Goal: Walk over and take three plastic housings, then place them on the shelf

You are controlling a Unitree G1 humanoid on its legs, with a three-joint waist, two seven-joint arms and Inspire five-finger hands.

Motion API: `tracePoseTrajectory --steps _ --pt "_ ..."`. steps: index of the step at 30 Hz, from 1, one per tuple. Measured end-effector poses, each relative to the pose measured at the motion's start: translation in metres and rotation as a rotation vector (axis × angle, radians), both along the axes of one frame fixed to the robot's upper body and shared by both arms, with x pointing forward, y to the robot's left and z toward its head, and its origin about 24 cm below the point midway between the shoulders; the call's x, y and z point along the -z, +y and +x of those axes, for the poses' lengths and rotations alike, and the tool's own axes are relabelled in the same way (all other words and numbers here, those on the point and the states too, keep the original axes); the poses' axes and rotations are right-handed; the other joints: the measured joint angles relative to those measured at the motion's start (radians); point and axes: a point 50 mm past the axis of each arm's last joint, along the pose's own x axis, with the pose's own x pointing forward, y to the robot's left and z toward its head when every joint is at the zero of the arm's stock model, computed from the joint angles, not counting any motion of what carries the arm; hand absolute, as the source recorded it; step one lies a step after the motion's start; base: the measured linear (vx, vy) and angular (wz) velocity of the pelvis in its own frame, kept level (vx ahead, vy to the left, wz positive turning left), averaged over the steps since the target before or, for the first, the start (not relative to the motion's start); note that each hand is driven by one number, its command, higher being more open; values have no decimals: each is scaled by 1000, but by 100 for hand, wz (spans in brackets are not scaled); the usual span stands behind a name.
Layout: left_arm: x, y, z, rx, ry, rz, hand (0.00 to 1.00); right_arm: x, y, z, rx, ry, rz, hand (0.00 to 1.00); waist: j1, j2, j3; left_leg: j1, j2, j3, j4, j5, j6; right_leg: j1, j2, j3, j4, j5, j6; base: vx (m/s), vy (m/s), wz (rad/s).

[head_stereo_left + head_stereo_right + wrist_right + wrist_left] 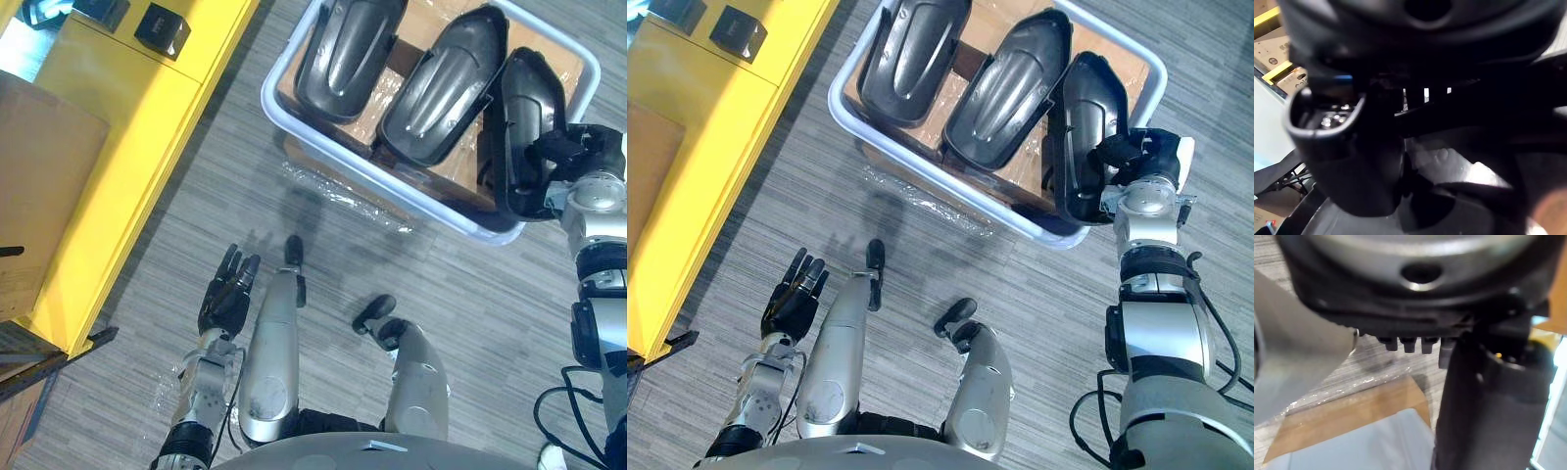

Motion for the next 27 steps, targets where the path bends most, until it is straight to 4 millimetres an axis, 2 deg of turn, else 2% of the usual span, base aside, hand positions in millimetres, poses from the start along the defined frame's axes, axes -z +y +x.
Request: tracePoseTrajectory --steps 5,9,14,16,18,20,22,24,27 --pt "4 7 -10 -3 29 22 100 16 -6 -9 25 67 -57 0 -1 -6 -2 89 -3 16 -60 13 1 82 15 -1 -62 9 11 0 0 0" --pt "3 13 -13 2 37 47 100 28 -12 -18 65 101 -86 0 -2 -14 -1 160 -6 31 -119 36 -11 139 32 2 -115 29 20 37 -34 -4" --pt "-13 17 -18 11 -11 111 100 32 -22 -35 170 85 -125 0 -15 -49 -7 341 -23 72 -297 102 -26 266 63 11 -241 73 30 78 -40 -8" --pt "-18 17 -19 6 -30 121 100 29 -21 -38 174 50 -143 0 -37 -66 -44 379 -33 80 -372 132 -31 281 69 11 -275 81 34 79 -43 -7" --pt "-30 17 -15 -5 -69 125 100 28 -8 -40 177 -31 -135 0 -63 -89 -92 442 -37 103 -462 162 -38 312 84 15 -327 98 36 106 -39 -18" --pt "-40 12 -9 6 -98 134 100 32 5 -44 169 -74 -155 0 -79 -100 -149 475 -40 115 -507 171 -44 334 95 17 -363 106 41 136 -53 -14" --pt "-54 4 -2 28 -145 147 100 30 19 -46 132 -106 -204 0 -93 -100 -196 509 -46 125 -535 174 -47 362 100 16 -395 114 49 151 -47 -8" --pt "-69 -5 6 60 -178 191 100 24 36 -46 86 -164 -254 0 -108 -92 -232 540 -51 137 -553 175 -47 393 102 15 -423 126 55 126 -22 -10" --pt "-83 -28 27 176 -175 178 100 11 74 -43 -35 -288 -325 0 -117 -56 -292 593 -56 161 -591 176 -48 443 115 17 -485 156 62 78 -7 -13"
